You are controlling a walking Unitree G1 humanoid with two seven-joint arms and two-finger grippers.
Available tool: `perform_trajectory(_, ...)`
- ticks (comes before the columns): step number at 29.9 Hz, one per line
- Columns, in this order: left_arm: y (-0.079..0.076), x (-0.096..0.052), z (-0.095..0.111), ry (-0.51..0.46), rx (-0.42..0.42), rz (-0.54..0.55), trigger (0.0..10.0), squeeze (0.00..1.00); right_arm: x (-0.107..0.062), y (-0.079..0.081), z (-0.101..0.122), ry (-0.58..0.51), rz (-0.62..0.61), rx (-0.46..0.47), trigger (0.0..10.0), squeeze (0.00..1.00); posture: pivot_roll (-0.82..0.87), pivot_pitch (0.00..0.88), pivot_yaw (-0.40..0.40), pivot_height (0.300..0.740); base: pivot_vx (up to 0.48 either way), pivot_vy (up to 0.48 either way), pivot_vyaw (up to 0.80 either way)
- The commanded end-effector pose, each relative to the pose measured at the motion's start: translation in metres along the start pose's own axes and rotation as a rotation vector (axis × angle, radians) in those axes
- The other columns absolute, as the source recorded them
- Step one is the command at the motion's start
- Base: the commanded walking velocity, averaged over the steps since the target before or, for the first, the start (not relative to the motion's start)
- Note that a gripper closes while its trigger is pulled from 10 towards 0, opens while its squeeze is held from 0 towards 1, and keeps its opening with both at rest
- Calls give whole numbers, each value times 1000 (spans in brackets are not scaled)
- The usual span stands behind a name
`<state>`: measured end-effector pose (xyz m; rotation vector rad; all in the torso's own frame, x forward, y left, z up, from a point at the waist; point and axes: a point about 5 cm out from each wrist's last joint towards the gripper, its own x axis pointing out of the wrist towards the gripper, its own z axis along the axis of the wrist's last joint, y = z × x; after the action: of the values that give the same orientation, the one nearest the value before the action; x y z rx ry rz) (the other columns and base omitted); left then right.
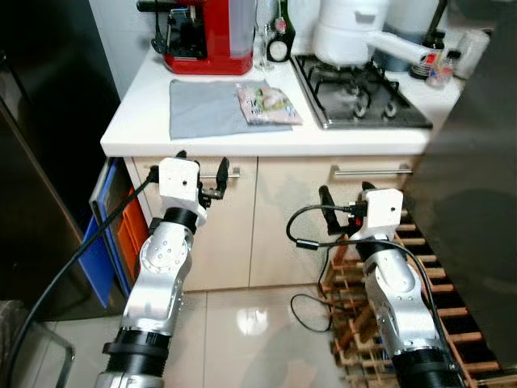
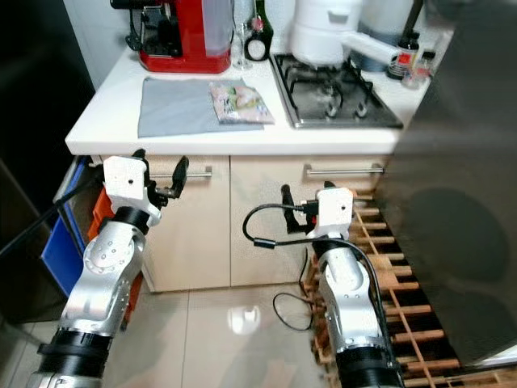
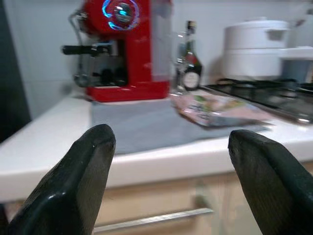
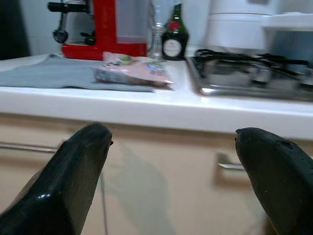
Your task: Restocking fridge
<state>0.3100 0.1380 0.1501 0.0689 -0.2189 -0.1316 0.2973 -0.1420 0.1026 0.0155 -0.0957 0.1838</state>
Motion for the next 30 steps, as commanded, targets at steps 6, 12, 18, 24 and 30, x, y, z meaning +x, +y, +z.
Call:
perform_trajectory(6, 1, 5, 19, -92, 32, -27, 10000, 0, 2, 0, 36, -180, -69, -14, 10000, 0, -73, 0, -12, 740, 480, 0, 0)
perform_trajectory(12, -7, 14, 34, -159, 58, -80, 10000, 0, 2, -7, 51, -234, -141, -28, 10000, 0, -84, 0, -8, 740, 480, 0, 0)
perform_trajectory(18, -13, 33, 52, -219, 61, -136, 10000, 0, 0, -16, 48, -212, -196, -23, 10000, 0, -83, 0, -12, 740, 480, 0, 0)
perform_trajectory(24, -46, 59, 63, -191, 34, -279, 10000, 0, -16, -34, 33, -136, -272, -43, 10000, 0, -85, 0, -13, 740, 400, 0, 0)
perform_trajectory(30, -43, 75, 58, -113, 0, -312, 10000, 0, -31, -50, 31, -116, -343, -73, 10000, 0, -123, 0, 11, 740, 0, 0, 0)
